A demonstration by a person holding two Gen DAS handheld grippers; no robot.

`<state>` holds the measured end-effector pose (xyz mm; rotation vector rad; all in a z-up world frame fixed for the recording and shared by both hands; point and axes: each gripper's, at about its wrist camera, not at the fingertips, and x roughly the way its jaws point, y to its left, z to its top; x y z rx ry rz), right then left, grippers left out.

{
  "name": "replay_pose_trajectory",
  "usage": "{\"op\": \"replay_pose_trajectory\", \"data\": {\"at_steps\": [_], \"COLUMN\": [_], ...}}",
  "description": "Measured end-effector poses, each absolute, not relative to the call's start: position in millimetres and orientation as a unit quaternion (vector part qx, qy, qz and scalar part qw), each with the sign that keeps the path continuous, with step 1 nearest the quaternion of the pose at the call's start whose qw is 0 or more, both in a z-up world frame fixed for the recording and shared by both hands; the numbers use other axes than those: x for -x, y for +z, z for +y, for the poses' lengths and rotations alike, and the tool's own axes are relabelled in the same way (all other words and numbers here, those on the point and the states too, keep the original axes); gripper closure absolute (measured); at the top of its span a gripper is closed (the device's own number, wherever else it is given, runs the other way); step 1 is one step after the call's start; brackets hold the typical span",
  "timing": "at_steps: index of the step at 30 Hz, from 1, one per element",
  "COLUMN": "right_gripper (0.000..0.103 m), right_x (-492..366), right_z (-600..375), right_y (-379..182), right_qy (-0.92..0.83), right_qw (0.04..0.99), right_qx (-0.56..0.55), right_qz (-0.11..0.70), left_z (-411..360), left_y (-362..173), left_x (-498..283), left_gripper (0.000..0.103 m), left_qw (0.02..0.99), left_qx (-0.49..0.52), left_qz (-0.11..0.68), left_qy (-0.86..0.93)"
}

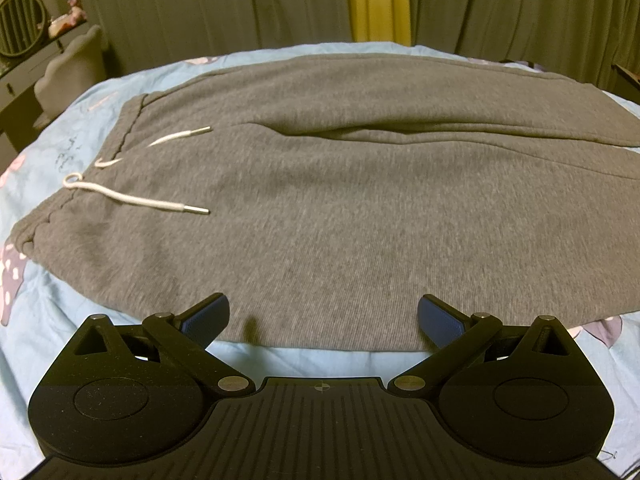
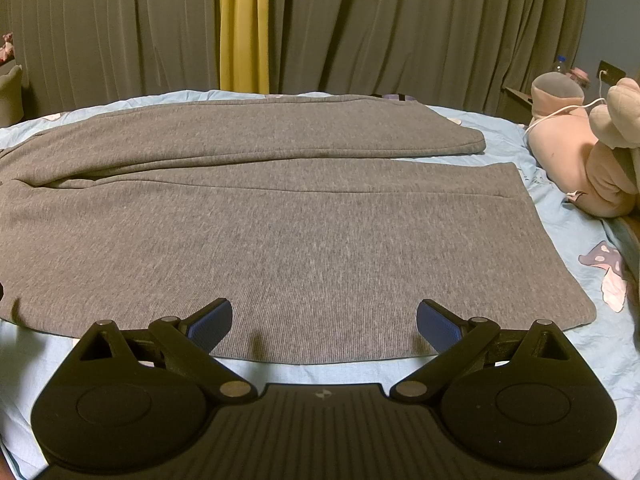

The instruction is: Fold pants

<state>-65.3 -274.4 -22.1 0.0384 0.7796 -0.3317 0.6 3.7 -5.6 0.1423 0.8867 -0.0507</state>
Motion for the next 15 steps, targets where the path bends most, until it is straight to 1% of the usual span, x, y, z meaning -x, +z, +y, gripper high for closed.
{"op": "replay_pose_trajectory", "data": {"at_steps": [15], "right_gripper": [0.004], "right_x": [65.5], "right_z": [-275.3], "right_y": [-22.1], "right_qy": [-0.161], "right_qw": [0.912], "right_qx": [-0.017], "right_qz": [0.378], "left_z": [4.1], "left_y": [-5.2], "left_x": [-1.1], "left_gripper": [0.0], "left_qw": [0.899], "left_qx": [-0.07], "left_qz": [0.431], "left_qy": [-0.025]}}
